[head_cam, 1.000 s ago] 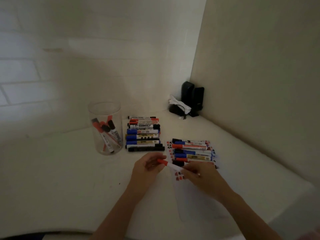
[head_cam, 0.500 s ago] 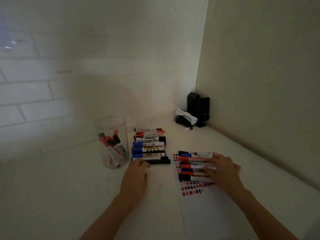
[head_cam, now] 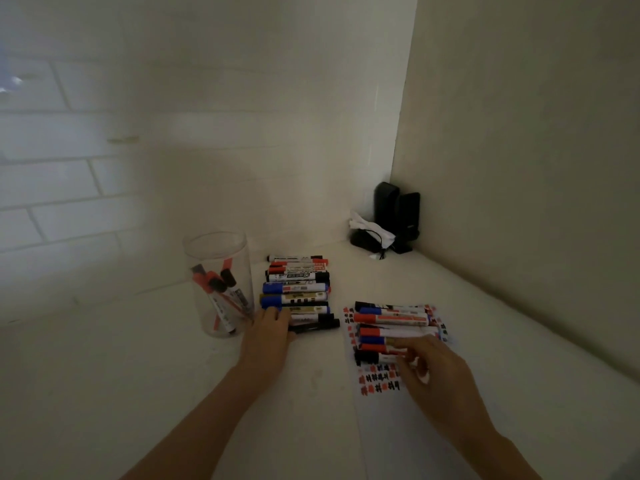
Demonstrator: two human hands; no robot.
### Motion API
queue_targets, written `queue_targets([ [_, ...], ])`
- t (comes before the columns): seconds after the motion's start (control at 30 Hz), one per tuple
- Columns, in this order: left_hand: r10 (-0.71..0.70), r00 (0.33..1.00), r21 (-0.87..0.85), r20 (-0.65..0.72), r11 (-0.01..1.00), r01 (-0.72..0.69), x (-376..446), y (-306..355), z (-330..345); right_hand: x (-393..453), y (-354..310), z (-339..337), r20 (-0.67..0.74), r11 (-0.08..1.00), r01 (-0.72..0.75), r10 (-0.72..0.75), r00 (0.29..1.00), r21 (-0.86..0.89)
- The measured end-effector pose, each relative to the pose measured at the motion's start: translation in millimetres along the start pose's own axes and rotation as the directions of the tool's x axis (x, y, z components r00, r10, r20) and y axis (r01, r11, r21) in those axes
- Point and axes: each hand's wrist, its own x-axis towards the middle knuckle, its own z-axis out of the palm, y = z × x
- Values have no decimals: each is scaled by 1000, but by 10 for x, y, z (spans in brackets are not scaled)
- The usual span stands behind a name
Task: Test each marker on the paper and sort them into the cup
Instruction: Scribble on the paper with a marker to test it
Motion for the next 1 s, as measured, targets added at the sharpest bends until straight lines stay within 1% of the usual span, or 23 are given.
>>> queue_targets([
  [0.03, -12, 1000, -65, 2, 998, 12, -42, 65, -42, -13, -72, -20, 22, 1000, -27, 27, 999, 15],
  [0.1, -42, 999, -264, 14, 963, 44, -193, 242, -135, -19, -209, -27, 70, 996, -71, 66, 995, 61],
  [0.13, -43, 999, -381, 30, 923, 51, -299, 343, -174, -12, -286, -25, 89, 994, -74, 67, 994, 75],
  [0.2, -22, 998, -580, 60, 813, 53, -528, 539, -238, 19, -429, 5, 94, 994, -35, 25, 995, 99],
  [0.27, 12, 996, -695, 86, 717, 51, -708, 644, -259, 31, -538, 49, 91, 972, -86, 68, 994, 218],
  [0.33, 44, 994, -735, 104, 676, 47, -802, 646, -258, 19, -596, 81, 94, 927, -164, 140, 986, 337],
  [0.4, 66, 994, -736, 91, 677, 22, -844, 595, -265, -5, -614, 105, 98, 894, -216, 193, 976, 392],
  [0.43, 79, 994, -734, 76, 679, 2, -862, 571, -281, -8, -627, 107, 113, 854, -264, 239, 964, 449],
  [0.5, 127, 990, -725, 56, 687, -47, -892, 541, -315, 5, -658, 103, 207, 680, -391, 339, 918, 620],
  [0.53, 164, 985, -711, 52, 699, -79, -906, 540, -324, 11, -675, 97, 262, 583, -434, 358, 896, 687],
  [0.6, 220, 975, -687, 40, 715, -133, -928, 550, -320, 15, -701, 95, 333, 441, -481, 373, 866, 758],
  [0.67, 229, 972, -678, 45, 722, -139, -931, 556, -303, 3, -700, 110, 382, 338, -530, 416, 825, 778],
  [0.73, 229, 971, -683, 64, 720, -124, -937, 548, -280, -15, -681, 122, 407, 292, -557, 440, 800, 778],
  [0.8, 213, 972, -712, 99, 697, -81, -954, 540, -257, -24, -680, 135, 424, 304, -560, 413, 806, 771],
  [0.83, 211, 970, -734, 120, 677, -56, -966, 548, -258, -30, -689, 148, 432, 355, -563, 386, 815, 746],
  [0.87, 216, 966, -748, 141, 663, -39, -974, 557, -253, -34, -700, 175, 433, 442, -563, 366, 824, 698],
  [0.9, 222, 961, -745, 162, 667, -29, -971, 553, -237, -29, -712, 200, 421, 530, -550, 354, 835, 646],
  [0.93, 217, 959, -727, 183, 686, -16, -954, 537, -229, -9, -726, 206, 401, 588, -535, 354, 845, 607],
  [0.97, 187, 963, -705, 193, 709, 4, -922, 498, -231, 23, -727, 196, 376, 608, -523, 363, 853, 598],
  [1.0, 141, 972, -692, 187, 721, 29, -879, 434, -238, 55, -716, 162, 362, 599, -517, 369, 856, 611],
])
